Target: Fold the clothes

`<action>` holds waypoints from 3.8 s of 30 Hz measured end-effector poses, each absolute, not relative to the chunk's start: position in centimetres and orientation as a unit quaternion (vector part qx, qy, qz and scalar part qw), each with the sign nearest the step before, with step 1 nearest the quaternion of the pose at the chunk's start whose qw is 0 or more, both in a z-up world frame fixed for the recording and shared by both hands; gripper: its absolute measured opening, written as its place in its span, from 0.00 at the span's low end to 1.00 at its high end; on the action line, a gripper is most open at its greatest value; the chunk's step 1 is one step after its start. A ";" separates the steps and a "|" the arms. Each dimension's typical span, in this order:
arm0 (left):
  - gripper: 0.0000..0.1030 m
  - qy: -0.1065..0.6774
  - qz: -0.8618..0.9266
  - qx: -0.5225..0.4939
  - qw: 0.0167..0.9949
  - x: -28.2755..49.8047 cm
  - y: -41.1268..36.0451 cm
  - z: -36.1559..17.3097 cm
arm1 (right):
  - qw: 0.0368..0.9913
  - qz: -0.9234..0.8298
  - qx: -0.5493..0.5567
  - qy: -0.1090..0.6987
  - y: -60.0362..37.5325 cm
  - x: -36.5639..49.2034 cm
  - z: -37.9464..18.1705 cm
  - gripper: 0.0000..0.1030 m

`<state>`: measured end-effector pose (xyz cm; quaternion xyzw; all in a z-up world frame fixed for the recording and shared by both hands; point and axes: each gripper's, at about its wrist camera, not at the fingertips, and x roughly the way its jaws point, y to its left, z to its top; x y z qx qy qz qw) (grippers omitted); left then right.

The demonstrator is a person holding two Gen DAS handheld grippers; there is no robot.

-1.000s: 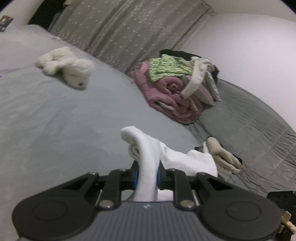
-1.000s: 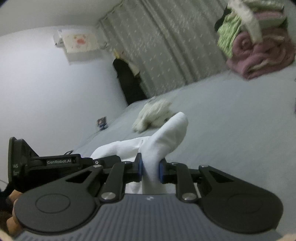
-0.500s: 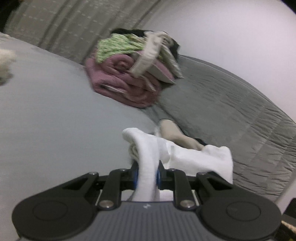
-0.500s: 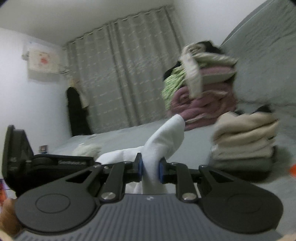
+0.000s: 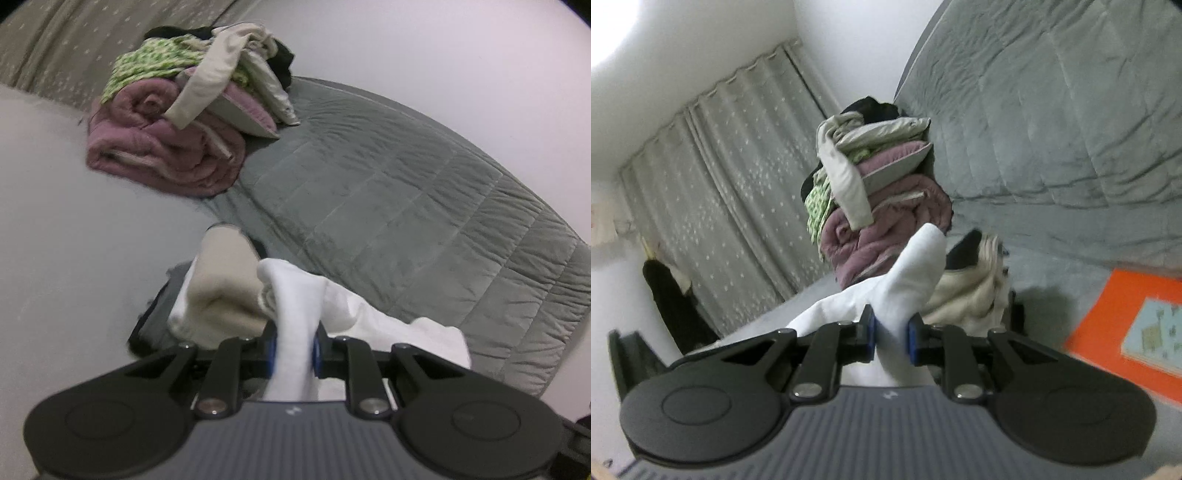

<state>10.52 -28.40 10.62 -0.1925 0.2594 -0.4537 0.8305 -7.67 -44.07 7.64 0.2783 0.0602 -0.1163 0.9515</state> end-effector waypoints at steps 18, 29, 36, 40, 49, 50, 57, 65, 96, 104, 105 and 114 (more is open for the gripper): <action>0.20 0.239 -0.429 -0.104 0.865 21.7 -39.8 14.8 | 0.955 -0.065 0.287 0.038 -56.4 2.8 8.8 0.21; 0.42 0.250 -0.366 -0.096 0.891 23.0 -40.6 9.5 | 0.944 -0.164 0.271 0.089 -59.4 3.8 2.4 0.47; 0.29 0.193 -0.359 -0.118 0.905 19.9 -38.7 12.3 | 0.962 -0.150 0.219 0.055 -56.7 1.2 6.4 0.48; 0.25 0.202 -0.363 -0.100 0.904 18.2 -38.5 11.8 | 0.972 -0.133 0.184 0.064 -54.2 1.1 7.1 0.48; 0.25 0.220 -0.335 -0.079 0.913 15.9 -36.5 9.8 | 0.977 -0.144 0.119 0.102 -51.5 -0.6 4.9 0.48; 0.25 0.223 -0.334 -0.078 0.913 15.6 -36.3 10.1 | 0.977 -0.144 0.120 0.099 -51.3 -1.0 5.3 0.48; 0.26 0.246 -0.333 -0.073 0.907 13.6 -34.3 11.4 | 0.972 -0.154 0.155 0.092 -50.1 -3.3 7.1 0.50; 0.31 0.274 -0.324 -0.058 0.904 9.9 -30.8 11.3 | 0.961 -0.157 0.207 0.093 -47.6 -6.0 7.7 0.52; 1.00 0.380 -0.218 0.057 0.897 -0.5 -23.4 6.0 | 0.919 -0.283 0.203 0.187 -40.0 -7.9 1.0 1.00; 1.00 0.398 -0.212 0.034 0.892 -1.2 -22.1 5.8 | 0.918 -0.285 0.182 0.209 -39.9 -8.0 -0.2 1.00; 1.00 0.397 -0.211 0.035 0.893 -1.3 -22.1 5.8 | 0.917 -0.287 0.183 0.209 -40.0 -8.1 -0.2 1.00; 1.00 0.403 -0.201 0.047 0.892 -1.4 -22.8 5.5 | 0.914 -0.286 0.193 0.213 -40.1 -7.9 -0.1 1.00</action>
